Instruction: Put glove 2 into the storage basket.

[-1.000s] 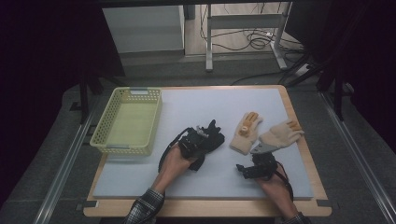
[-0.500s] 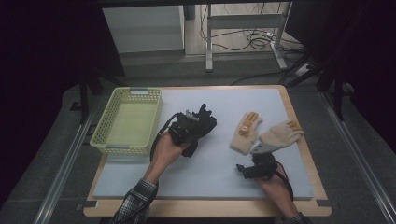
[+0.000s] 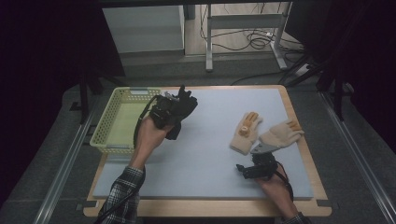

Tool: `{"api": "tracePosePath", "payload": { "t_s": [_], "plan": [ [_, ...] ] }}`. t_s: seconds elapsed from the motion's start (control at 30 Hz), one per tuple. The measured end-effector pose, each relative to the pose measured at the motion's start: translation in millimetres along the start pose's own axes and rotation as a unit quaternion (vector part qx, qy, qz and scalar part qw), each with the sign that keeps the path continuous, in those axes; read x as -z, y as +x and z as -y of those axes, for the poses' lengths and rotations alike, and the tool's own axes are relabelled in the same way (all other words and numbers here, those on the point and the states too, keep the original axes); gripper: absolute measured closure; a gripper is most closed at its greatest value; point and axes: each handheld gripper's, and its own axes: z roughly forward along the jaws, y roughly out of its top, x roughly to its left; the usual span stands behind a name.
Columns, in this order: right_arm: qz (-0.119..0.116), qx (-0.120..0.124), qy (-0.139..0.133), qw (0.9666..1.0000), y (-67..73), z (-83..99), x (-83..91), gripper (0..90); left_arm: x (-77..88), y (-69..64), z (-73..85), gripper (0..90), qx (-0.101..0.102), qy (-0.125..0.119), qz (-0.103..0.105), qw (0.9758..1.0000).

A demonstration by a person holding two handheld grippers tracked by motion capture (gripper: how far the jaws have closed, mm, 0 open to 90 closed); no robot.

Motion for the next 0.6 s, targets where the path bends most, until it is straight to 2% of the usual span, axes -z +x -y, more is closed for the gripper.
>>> {"api": "tracePosePath", "payload": {
  "t_s": [0.03,0.13,0.17,0.33,0.37,0.4,0.43,0.47,0.5,0.53,0.57,0.6],
  "plan": [
    [0.000,0.000,0.000,1.0000,0.0,0.0,0.0,11.8,4.1,6.6,-1.4,63.2,-0.001,-0.001,-0.012,0.9999],
    [0.000,0.000,0.000,1.0000,0.0,0.0,0.0,11.8,11.1,19.2,-2.5,62.7,0.004,0.000,-0.028,0.9996],
    [0.000,0.000,0.000,1.0000,0.0,0.0,0.0,11.8,11.1,19.2,-2.5,62.7,0.004,0.000,-0.028,0.9996],
    [0.000,0.000,0.000,1.0000,-0.1,0.0,0.0,11.8,22.4,44.5,0.0,62.5,0.025,0.002,-0.054,0.9982],
    [0.000,0.000,0.000,1.0000,-0.1,0.0,0.0,11.8,24.7,50.0,1.2,62.5,0.030,0.004,-0.059,0.9978],
    [0.000,0.000,0.000,1.0000,-0.1,0.0,0.0,11.8,29.1,61.5,4.3,62.5,0.040,0.004,-0.072,0.9966],
    [0.000,0.000,0.000,1.0000,-0.1,0.0,0.0,11.8,29.1,61.5,4.3,62.4,0.040,0.004,-0.072,0.9966],
    [0.000,0.000,0.000,1.0000,-0.1,0.0,0.0,11.8,33.3,73.6,8.5,62.4,0.051,0.004,-0.081,0.9953],
    [0.000,0.000,0.000,1.0000,-0.1,0.0,0.0,11.8,33.3,73.6,8.5,62.3,0.051,0.004,-0.081,0.9953],
    [0.000,0.000,0.000,1.0000,-0.2,0.1,-0.1,11.8,36.3,85.6,13.8,62.3,0.062,0.006,-0.090,0.9940],
    [0.000,0.000,0.000,1.0000,-0.2,0.1,-0.1,11.8,36.3,85.6,13.8,62.2,0.062,0.006,-0.090,0.9940],
    [0.000,0.000,0.000,1.0000,-0.2,0.0,-0.1,11.8,37.6,97.4,19.7,62.1,0.074,0.007,-0.098,0.9923]
  ]
}}
